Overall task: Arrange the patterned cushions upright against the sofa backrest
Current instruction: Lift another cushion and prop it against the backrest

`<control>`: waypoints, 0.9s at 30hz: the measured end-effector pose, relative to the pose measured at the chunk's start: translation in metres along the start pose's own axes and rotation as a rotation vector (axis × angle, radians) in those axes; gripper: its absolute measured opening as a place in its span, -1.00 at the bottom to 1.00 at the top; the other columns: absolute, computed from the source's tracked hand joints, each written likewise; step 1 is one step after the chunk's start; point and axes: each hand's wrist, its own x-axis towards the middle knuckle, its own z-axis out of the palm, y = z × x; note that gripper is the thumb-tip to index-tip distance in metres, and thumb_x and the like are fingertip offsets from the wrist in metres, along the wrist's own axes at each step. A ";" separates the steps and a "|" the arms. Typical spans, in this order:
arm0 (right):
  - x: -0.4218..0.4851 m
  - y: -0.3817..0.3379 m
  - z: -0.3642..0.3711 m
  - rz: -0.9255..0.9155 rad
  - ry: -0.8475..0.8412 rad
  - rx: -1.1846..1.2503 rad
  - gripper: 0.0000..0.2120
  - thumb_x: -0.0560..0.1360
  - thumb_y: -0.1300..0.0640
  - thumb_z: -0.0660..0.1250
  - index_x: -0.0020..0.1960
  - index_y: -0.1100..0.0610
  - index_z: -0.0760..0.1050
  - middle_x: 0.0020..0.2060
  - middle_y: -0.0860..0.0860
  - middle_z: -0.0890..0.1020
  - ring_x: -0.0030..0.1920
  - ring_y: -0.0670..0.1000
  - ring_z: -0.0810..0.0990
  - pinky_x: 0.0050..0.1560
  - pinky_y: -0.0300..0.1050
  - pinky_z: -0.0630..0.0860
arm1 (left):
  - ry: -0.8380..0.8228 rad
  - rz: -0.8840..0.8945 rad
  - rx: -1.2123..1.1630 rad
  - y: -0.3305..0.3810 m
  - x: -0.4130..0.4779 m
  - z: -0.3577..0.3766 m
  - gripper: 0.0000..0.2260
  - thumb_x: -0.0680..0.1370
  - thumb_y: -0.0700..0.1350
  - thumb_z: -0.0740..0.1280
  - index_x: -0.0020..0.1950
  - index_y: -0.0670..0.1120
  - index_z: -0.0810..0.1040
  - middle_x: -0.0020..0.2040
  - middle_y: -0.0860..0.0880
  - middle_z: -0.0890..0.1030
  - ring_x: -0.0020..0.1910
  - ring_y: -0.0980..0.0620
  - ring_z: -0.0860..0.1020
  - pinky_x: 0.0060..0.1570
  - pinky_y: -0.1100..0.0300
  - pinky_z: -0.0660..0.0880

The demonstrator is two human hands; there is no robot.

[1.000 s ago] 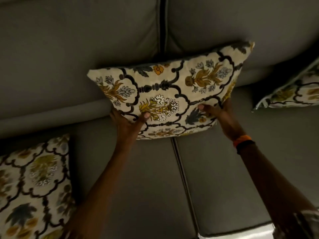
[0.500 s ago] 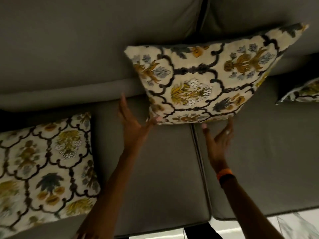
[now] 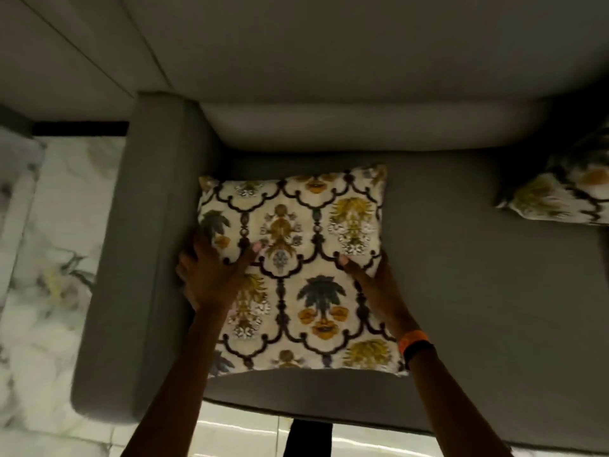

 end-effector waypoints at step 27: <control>0.085 -0.089 0.005 -0.417 0.142 -0.094 -0.03 0.30 0.14 0.76 0.58 0.16 0.37 0.44 0.01 0.57 0.43 -0.12 0.55 0.47 -0.24 0.48 | 0.055 0.671 -0.672 0.062 0.118 -0.039 0.23 0.20 0.15 0.73 0.63 -0.17 0.07 0.60 -0.15 0.28 0.61 -0.07 0.29 0.54 -0.08 0.36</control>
